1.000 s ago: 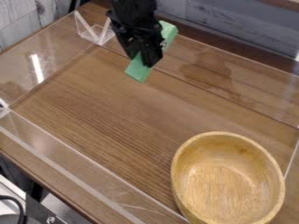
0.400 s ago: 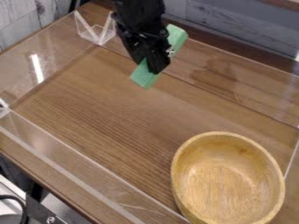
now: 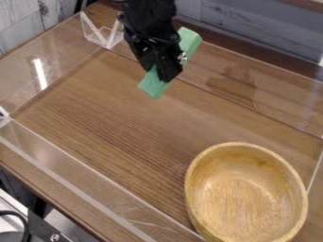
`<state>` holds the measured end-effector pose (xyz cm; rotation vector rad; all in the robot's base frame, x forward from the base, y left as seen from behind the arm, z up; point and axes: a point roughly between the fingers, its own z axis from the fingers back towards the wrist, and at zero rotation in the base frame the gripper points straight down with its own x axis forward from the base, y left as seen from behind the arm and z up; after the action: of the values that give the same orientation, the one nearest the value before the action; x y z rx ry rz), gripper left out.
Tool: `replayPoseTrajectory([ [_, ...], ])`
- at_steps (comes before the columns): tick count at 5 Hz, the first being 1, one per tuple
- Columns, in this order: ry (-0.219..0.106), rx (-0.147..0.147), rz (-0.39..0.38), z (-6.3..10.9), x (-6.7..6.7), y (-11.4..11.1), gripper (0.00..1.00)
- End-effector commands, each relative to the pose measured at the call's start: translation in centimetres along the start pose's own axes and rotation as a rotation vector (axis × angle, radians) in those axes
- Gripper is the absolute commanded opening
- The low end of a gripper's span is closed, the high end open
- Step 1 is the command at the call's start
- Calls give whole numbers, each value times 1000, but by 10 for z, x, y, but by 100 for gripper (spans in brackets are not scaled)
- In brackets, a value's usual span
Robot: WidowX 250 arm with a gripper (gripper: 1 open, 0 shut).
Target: Put the green block in the brown bowl
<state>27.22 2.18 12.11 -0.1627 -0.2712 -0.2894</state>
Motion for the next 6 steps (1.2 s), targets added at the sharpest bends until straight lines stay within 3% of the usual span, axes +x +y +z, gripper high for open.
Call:
replayPoseTrajectory([
  [1,-57,29,-7,14,5,2,0],
  [2,-62,31,3,14,4,3,0],
  [4,-43,-15,-94,5,-1,-93,0],
  [5,-36,-29,-145,-6,-6,-145,0],
  [6,-27,-29,-165,-19,-6,-182,0],
])
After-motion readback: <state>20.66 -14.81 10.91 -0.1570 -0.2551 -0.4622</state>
